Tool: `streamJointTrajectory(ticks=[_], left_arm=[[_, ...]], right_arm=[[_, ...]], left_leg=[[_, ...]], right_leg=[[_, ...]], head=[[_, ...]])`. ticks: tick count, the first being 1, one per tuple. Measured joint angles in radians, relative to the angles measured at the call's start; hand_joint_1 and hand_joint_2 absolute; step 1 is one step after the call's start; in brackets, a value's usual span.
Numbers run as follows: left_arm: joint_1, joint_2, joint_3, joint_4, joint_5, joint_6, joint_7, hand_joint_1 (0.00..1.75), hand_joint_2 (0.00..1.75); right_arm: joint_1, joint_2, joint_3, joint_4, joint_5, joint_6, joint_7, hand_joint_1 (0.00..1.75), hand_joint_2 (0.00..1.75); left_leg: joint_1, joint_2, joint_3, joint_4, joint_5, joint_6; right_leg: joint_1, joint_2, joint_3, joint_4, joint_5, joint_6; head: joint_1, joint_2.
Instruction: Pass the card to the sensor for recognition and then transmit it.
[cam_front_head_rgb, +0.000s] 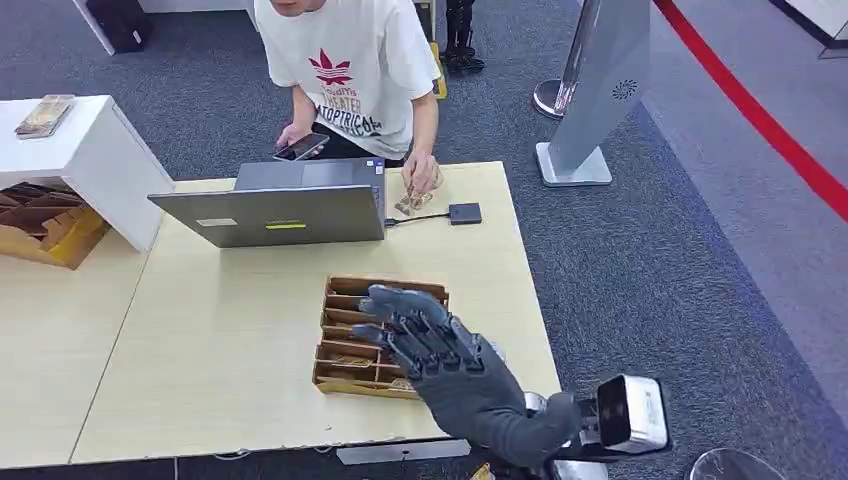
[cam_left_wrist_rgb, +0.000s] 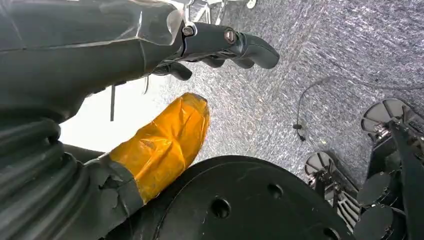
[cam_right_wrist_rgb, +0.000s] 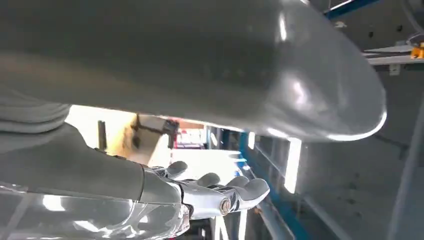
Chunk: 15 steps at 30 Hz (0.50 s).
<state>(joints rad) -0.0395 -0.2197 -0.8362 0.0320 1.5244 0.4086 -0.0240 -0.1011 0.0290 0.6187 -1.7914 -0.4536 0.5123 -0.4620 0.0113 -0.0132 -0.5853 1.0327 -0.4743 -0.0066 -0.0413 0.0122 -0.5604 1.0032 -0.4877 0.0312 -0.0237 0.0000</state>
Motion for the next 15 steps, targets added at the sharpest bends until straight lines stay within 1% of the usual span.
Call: streamJointTrajectory(ticks=[3, 8, 11, 15], left_arm=[[0.0, 0.0, 0.0, 0.0, 0.0, 0.0, 0.0, 0.0, 1.75], [0.0, 0.0, 0.0, 0.0, 0.0, 0.001, -0.003, 0.0, 1.75], [0.0, 0.0, 0.0, 0.0, 0.0, 0.001, -0.003, 0.0, 1.75], [0.0, 0.0, 0.0, 0.0, 0.0, 0.003, -0.004, 0.0, 1.75]], right_arm=[[-0.001, 0.003, -0.002, -0.018, 0.003, -0.004, -0.001, 0.0, 0.0], [0.001, 0.006, -0.006, -0.039, -0.01, -0.025, -0.021, 0.0, 0.0], [0.016, 0.005, -0.006, -0.037, -0.007, -0.022, -0.027, 0.0, 0.0], [0.043, 0.0, -0.005, -0.026, 0.002, -0.019, -0.056, 0.0, 0.0]], left_leg=[[0.0, 0.0, 0.0, 0.0, 0.0, 0.0], [0.0, 0.0, 0.0, 0.0, 0.0, 0.0], [0.0, 0.0, 0.0, 0.0, 0.0, 0.0], [0.0, 0.0, 0.0, 0.0, 0.0, 0.0]], right_leg=[[0.0, 0.0, 0.0, 0.0, 0.0, 0.0], [0.0, 0.0, 0.0, 0.0, 0.0, 0.0], [0.0, 0.0, 0.0, 0.0, 0.0, 0.0], [0.0, 0.0, 0.0, 0.0, 0.0, 0.0]], head=[[0.0, 0.0], [0.0, 0.0], [0.0, 0.0], [0.0, 0.0]])
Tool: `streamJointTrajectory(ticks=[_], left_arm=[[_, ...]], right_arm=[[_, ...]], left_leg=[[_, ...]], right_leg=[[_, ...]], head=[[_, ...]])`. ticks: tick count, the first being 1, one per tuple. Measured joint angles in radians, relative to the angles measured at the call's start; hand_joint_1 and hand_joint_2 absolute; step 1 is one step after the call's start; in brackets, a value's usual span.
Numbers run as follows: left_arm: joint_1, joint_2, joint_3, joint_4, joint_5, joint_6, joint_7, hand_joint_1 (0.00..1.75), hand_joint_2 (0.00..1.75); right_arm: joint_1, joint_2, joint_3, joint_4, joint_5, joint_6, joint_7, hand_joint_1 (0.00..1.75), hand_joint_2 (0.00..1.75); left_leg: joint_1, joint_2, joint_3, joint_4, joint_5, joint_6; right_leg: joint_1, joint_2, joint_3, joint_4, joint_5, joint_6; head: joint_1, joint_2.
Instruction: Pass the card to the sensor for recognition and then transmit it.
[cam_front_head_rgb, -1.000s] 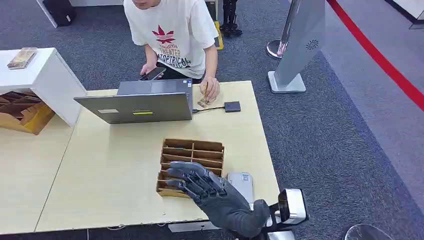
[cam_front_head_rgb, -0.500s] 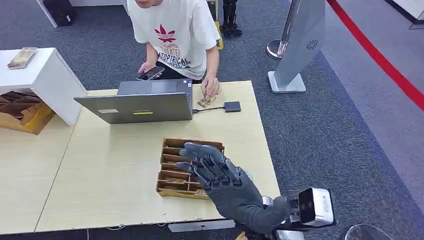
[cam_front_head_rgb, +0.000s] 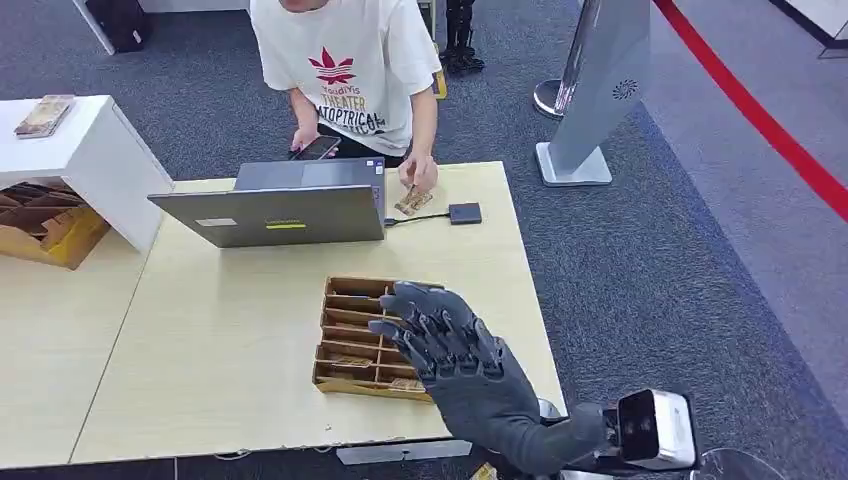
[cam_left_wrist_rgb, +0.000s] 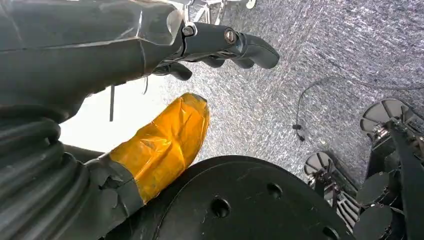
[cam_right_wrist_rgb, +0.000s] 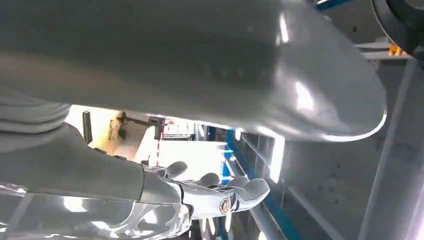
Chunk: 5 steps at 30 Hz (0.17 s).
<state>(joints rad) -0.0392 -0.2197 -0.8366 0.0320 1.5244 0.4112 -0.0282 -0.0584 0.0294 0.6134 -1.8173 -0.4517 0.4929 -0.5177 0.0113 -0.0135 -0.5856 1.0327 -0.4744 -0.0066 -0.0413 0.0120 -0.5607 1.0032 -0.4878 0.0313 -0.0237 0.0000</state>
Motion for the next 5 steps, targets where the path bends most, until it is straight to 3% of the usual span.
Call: streamJointTrajectory(ticks=[5], left_arm=[[0.0, 0.0, -0.001, 0.0, 0.0, 0.0, 0.003, 0.0, 1.75]], right_arm=[[0.008, -0.001, -0.003, -0.002, -0.01, -0.032, 0.002, 0.0, 0.0]], left_leg=[[0.0, 0.0, 0.0, 0.0, 0.0, 0.0]], right_leg=[[0.0, 0.0, 0.0, 0.0, 0.0, 0.0]], head=[[0.0, 0.0]])
